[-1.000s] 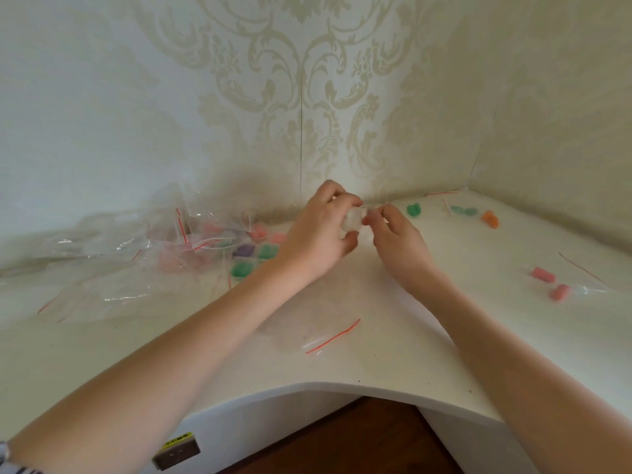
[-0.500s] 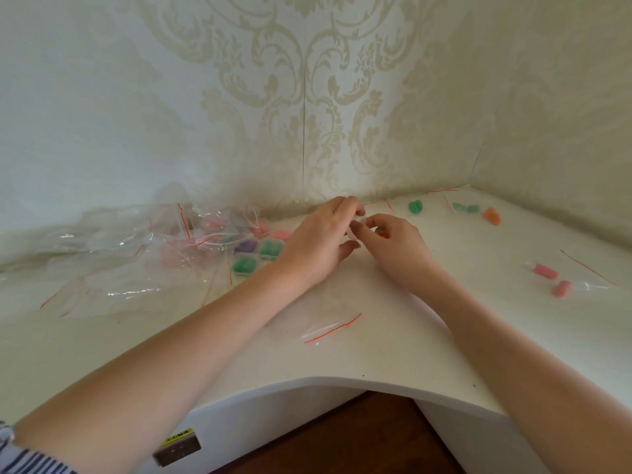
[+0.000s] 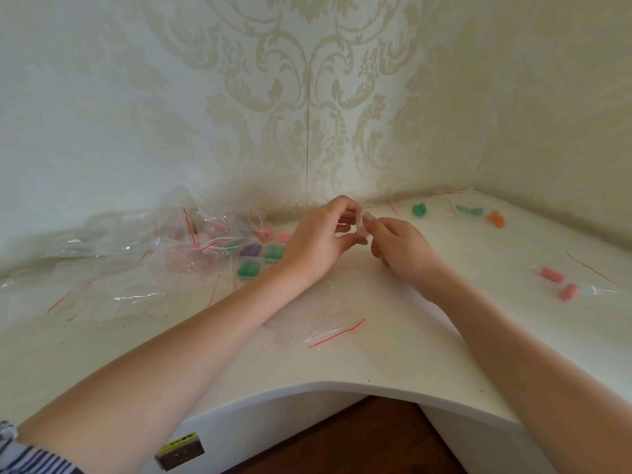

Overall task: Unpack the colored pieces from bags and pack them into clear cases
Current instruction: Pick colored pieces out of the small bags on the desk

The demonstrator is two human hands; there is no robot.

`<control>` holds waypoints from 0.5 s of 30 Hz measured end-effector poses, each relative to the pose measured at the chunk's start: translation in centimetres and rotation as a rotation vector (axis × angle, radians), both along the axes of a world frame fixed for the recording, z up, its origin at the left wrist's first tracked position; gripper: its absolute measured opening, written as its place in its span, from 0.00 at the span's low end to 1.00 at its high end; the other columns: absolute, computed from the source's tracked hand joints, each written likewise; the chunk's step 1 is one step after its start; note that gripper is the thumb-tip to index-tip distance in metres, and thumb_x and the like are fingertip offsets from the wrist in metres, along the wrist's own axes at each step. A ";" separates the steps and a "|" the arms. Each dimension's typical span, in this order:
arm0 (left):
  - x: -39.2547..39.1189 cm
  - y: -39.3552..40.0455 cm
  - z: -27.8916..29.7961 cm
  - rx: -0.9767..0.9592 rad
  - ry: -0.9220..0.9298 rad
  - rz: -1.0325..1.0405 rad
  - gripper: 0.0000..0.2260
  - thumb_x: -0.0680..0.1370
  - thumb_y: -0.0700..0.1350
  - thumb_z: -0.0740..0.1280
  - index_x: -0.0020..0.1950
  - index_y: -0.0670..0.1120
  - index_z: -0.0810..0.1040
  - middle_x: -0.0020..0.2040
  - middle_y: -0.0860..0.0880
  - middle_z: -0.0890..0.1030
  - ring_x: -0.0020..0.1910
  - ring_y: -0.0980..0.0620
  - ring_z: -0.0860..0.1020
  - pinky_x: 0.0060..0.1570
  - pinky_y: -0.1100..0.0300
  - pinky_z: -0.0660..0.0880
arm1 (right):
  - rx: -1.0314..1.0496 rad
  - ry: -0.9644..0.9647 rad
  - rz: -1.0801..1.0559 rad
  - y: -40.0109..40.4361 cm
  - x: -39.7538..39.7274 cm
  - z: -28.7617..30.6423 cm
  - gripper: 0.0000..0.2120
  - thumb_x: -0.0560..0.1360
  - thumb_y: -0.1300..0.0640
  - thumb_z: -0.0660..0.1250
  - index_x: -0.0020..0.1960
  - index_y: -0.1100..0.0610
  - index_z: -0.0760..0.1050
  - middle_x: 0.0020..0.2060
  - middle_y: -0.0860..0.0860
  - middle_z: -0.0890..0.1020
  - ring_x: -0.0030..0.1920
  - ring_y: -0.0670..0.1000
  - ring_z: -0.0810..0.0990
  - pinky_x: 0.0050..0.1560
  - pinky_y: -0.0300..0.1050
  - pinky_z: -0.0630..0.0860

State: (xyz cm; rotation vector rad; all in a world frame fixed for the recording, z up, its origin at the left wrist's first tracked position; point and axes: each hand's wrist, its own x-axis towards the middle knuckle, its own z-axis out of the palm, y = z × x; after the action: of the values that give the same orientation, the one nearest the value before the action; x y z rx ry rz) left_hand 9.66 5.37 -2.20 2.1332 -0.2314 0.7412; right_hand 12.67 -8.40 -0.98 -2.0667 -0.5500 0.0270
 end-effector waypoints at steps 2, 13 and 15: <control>0.0 0.0 0.0 -0.012 0.009 -0.026 0.13 0.71 0.35 0.73 0.53 0.38 0.77 0.47 0.48 0.82 0.45 0.61 0.79 0.49 0.71 0.75 | 0.009 0.023 0.003 0.0 0.1 0.0 0.21 0.81 0.46 0.53 0.35 0.56 0.69 0.28 0.48 0.70 0.27 0.45 0.66 0.32 0.40 0.62; -0.2 -0.4 0.4 -0.039 0.014 -0.081 0.13 0.73 0.34 0.71 0.56 0.38 0.77 0.47 0.49 0.80 0.46 0.55 0.80 0.50 0.69 0.76 | 0.069 0.069 0.025 -0.2 0.7 -0.4 0.20 0.82 0.55 0.49 0.35 0.59 0.68 0.25 0.48 0.69 0.21 0.42 0.62 0.27 0.37 0.61; -0.2 -0.4 0.4 -0.029 0.024 -0.098 0.13 0.73 0.34 0.70 0.57 0.38 0.76 0.49 0.48 0.80 0.46 0.55 0.81 0.51 0.68 0.77 | 0.026 -0.016 -0.012 -0.3 0.7 -0.6 0.19 0.81 0.57 0.50 0.35 0.61 0.70 0.26 0.48 0.70 0.23 0.43 0.64 0.25 0.33 0.61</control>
State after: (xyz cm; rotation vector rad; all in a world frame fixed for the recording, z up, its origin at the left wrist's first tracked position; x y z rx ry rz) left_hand 9.41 4.99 -1.82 2.0862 -0.3081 0.6573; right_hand 13.40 -8.67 -1.60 -2.0462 -0.5445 -0.0035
